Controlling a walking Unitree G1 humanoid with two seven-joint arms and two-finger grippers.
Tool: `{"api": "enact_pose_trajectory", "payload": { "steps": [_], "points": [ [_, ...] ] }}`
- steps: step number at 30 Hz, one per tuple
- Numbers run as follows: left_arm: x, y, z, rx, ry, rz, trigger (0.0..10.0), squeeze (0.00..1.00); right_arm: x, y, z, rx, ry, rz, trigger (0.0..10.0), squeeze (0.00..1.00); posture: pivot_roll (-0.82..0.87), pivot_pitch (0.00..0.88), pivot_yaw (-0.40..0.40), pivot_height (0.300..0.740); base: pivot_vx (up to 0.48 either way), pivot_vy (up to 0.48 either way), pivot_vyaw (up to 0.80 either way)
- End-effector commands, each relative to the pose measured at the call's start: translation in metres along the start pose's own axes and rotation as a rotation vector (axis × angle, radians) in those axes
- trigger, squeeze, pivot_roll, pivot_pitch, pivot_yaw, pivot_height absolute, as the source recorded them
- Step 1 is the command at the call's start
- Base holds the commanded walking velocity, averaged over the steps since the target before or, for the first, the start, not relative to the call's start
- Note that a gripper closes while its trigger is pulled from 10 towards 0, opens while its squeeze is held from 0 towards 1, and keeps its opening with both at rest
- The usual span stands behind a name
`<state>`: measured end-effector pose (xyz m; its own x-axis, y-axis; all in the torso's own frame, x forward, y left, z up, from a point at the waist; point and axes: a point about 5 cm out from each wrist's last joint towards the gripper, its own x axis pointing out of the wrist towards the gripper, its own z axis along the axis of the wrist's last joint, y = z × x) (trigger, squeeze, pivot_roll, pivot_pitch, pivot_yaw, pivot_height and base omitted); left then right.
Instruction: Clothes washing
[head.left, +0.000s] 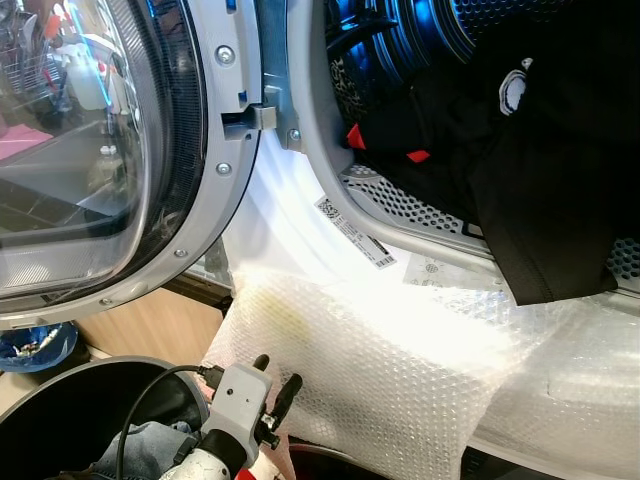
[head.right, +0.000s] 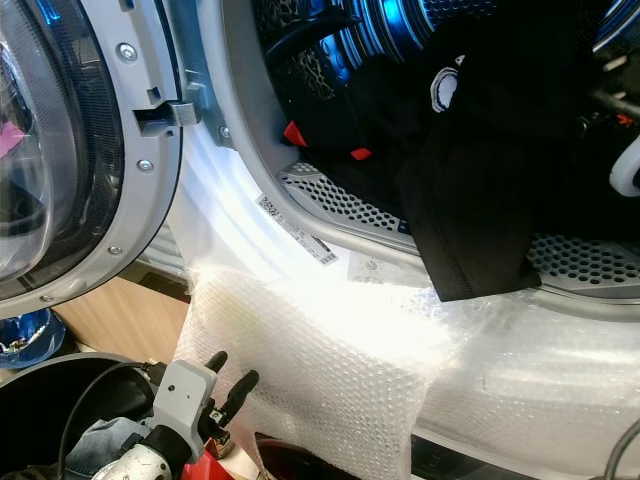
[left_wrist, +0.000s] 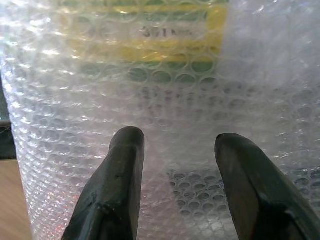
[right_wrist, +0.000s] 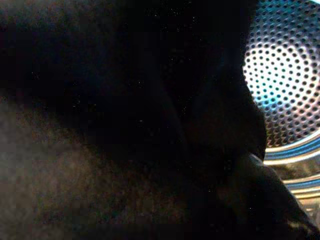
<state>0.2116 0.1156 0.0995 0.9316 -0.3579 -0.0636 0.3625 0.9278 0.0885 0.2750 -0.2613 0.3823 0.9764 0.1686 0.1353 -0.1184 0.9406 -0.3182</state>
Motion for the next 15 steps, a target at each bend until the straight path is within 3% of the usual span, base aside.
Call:
{"api": "enact_pose_trajectory", "payload": {
  "steps": [1, 15],
  "points": [
    [-0.0002, -0.0005, 0.0010, 0.006, 0.000, -0.003, 10.0, 0.00, -0.0018, -0.0082, -0.0004, 0.023, -0.003, -0.042, 0.0, 0.00, -0.12, 0.089, -0.017, 0.740, 0.000, 0.000, 0.00],
    [0.0006, -0.0016, 0.0014, 0.002, -0.003, -0.004, 10.0, 0.00, -0.0018, -0.0053, 0.0006, 0.004, -0.009, -0.019, 0.0, 0.00, -0.12, 0.088, -0.019, 0.740, 0.000, 0.000, 0.00]
  ]
}}
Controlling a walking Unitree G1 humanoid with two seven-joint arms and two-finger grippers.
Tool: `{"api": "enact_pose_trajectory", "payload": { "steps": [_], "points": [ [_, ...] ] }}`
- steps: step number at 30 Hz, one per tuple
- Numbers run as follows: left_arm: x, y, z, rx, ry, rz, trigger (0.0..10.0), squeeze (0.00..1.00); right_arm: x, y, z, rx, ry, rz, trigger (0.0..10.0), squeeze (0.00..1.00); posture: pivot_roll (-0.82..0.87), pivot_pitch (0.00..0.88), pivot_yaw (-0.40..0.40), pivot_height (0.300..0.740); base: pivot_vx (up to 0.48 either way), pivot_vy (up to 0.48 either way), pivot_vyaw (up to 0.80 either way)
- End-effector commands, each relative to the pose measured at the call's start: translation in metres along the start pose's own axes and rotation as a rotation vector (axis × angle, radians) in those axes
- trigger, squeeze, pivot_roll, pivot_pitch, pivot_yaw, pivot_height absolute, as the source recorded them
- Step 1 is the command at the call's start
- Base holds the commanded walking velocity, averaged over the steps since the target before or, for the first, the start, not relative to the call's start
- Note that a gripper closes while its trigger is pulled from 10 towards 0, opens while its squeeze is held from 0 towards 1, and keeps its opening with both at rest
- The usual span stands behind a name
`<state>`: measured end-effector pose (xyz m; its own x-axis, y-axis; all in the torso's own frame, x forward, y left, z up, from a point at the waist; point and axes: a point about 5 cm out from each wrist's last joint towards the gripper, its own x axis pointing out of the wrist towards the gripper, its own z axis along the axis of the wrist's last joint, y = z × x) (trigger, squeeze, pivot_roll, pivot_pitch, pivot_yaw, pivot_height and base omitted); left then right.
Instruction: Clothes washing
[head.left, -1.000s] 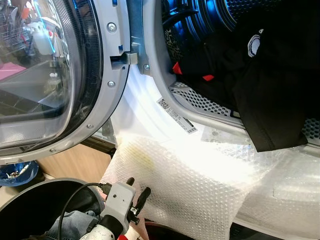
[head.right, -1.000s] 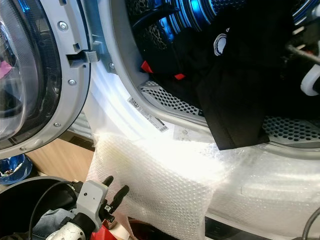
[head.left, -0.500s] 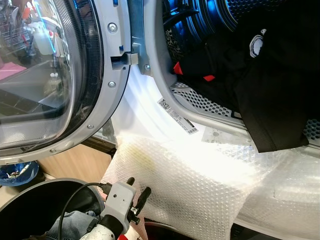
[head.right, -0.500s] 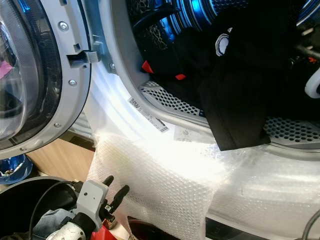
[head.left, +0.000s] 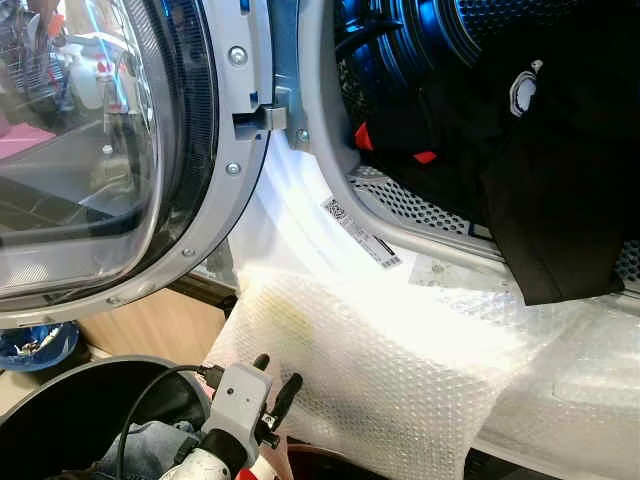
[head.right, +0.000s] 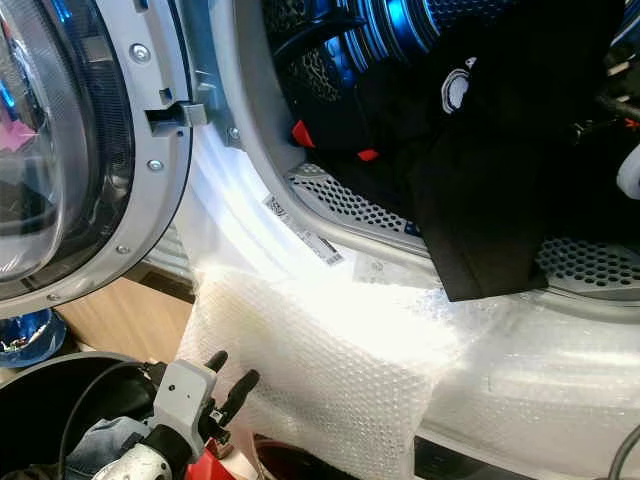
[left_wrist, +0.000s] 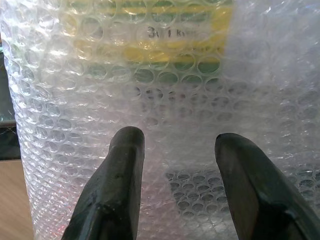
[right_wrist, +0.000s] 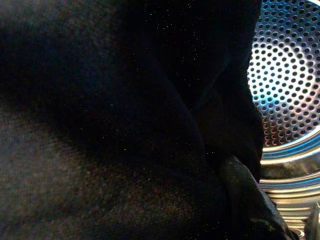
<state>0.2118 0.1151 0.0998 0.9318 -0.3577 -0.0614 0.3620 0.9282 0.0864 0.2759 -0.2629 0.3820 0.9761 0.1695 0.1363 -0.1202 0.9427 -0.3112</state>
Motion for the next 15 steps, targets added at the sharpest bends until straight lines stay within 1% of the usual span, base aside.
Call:
{"api": "enact_pose_trajectory", "payload": {
  "steps": [1, 6, 7, 8, 9, 13, 14, 15],
  "points": [
    [0.0002, -0.0012, 0.0011, 0.004, -0.001, -0.004, 10.0, 0.00, -0.0022, -0.0030, 0.0020, -0.007, -0.009, -0.013, 0.0, 0.00, -0.12, 0.088, -0.020, 0.740, 0.000, 0.000, 0.00],
    [0.0002, -0.0013, 0.0011, 0.005, -0.002, -0.003, 10.0, 0.00, -0.0003, 0.0007, 0.0040, -0.003, -0.023, 0.005, 0.0, 0.00, -0.12, 0.087, -0.020, 0.740, 0.000, 0.000, 0.00],
    [0.0003, -0.0013, 0.0011, 0.005, -0.002, -0.003, 10.0, 0.00, 0.0002, 0.0003, 0.0038, -0.005, -0.021, -0.001, 8.5, 0.00, -0.12, 0.087, -0.020, 0.740, 0.000, 0.000, 0.00],
    [0.0003, -0.0013, 0.0011, 0.005, -0.002, -0.003, 10.0, 0.00, 0.0004, 0.0000, 0.0036, -0.007, -0.019, -0.005, 8.5, 0.00, -0.12, 0.087, -0.020, 0.740, 0.000, 0.000, 0.00],
    [0.0003, -0.0012, 0.0011, 0.006, -0.002, -0.003, 10.0, 0.00, 0.0009, 0.0001, 0.0029, -0.001, -0.015, -0.003, 10.0, 0.00, -0.12, 0.087, -0.020, 0.740, 0.000, 0.000, 0.00],
    [0.0004, -0.0010, 0.0011, 0.007, -0.002, -0.002, 10.0, 0.00, 0.0023, -0.0001, 0.0003, -0.007, -0.001, -0.007, 10.0, 0.00, -0.12, 0.085, -0.021, 0.740, 0.000, 0.000, 0.00],
    [0.0004, -0.0010, 0.0011, 0.007, -0.003, -0.003, 10.0, 0.00, 0.0031, -0.0009, 0.0011, 0.006, -0.007, -0.018, 10.0, 0.01, -0.12, 0.085, -0.021, 0.740, 0.000, 0.000, 0.00],
    [0.0005, -0.0011, 0.0012, 0.008, -0.003, -0.003, 10.0, 0.00, 0.0045, -0.0022, 0.0026, 0.029, -0.017, -0.033, 10.0, 1.00, -0.12, 0.084, -0.022, 0.740, 0.000, 0.000, 0.00]
  ]
}}
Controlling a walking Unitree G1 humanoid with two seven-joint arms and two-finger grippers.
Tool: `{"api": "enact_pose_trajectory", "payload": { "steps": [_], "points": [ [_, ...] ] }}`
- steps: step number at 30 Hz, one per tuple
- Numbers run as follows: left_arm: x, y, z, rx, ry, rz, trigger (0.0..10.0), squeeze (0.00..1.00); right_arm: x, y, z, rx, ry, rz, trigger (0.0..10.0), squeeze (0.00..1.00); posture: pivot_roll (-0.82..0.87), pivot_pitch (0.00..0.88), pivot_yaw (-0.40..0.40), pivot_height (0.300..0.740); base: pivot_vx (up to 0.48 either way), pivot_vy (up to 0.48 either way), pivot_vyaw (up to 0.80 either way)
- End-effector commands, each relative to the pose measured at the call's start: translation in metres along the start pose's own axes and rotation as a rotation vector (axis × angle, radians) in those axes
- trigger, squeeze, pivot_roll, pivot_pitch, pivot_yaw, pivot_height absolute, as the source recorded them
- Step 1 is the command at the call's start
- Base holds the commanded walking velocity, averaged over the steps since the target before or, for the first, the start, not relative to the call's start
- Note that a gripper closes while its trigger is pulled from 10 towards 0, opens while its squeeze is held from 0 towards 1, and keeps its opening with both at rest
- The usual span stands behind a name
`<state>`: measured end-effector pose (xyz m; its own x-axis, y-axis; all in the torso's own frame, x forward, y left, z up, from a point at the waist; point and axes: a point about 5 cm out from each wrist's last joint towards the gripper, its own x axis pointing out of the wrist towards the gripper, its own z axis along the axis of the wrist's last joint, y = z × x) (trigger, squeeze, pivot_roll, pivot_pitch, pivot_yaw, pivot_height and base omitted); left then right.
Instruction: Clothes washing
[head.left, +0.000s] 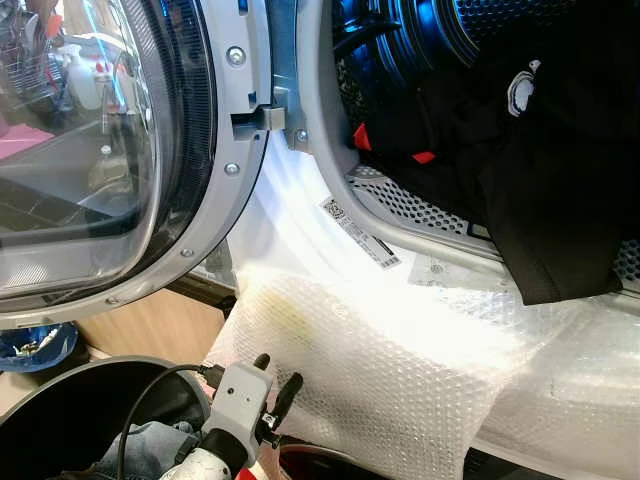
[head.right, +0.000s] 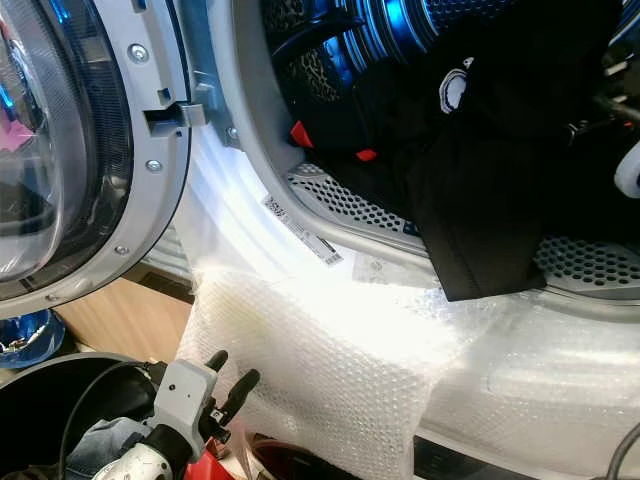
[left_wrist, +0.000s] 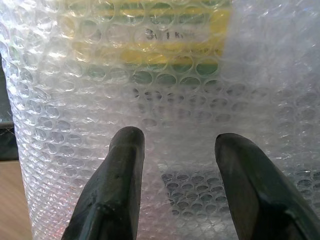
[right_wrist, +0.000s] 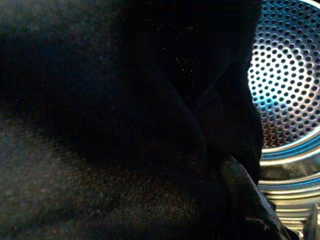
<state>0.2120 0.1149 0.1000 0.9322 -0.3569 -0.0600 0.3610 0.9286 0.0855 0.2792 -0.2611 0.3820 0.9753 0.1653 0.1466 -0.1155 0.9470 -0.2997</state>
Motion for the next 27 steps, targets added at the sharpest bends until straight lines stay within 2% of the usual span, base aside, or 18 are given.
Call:
{"api": "enact_pose_trajectory", "payload": {
  "steps": [1, 14, 24, 27],
  "points": [
    [0.000, -0.001, 0.001, 0.009, -0.002, -0.004, 10.0, 0.00, 0.002, -0.004, 0.004, 0.026, -0.014, -0.035, 10.0, 1.00, -0.12, 0.084, -0.022, 0.740, 0.000, 0.000, 0.00],
    [0.000, -0.001, 0.001, 0.010, -0.004, -0.005, 10.0, 0.00, 0.007, -0.009, 0.006, 0.091, -0.039, -0.060, 10.0, 1.00, -0.10, 0.056, -0.022, 0.740, 0.000, 0.000, 0.00],
    [-0.001, -0.002, 0.000, 0.015, -0.008, -0.018, 10.0, 0.00, 0.008, -0.015, 0.000, 0.071, -0.021, -0.069, 10.0, 1.00, -0.09, 0.019, -0.023, 0.740, 0.000, 0.000, 0.00],
    [0.000, -0.002, 0.001, 0.018, -0.011, -0.022, 10.0, 0.00, 0.008, -0.016, -0.002, 0.090, -0.019, -0.067, 10.0, 1.00, -0.09, 0.016, -0.024, 0.740, 0.000, 0.000, 0.00]
  ]
}}
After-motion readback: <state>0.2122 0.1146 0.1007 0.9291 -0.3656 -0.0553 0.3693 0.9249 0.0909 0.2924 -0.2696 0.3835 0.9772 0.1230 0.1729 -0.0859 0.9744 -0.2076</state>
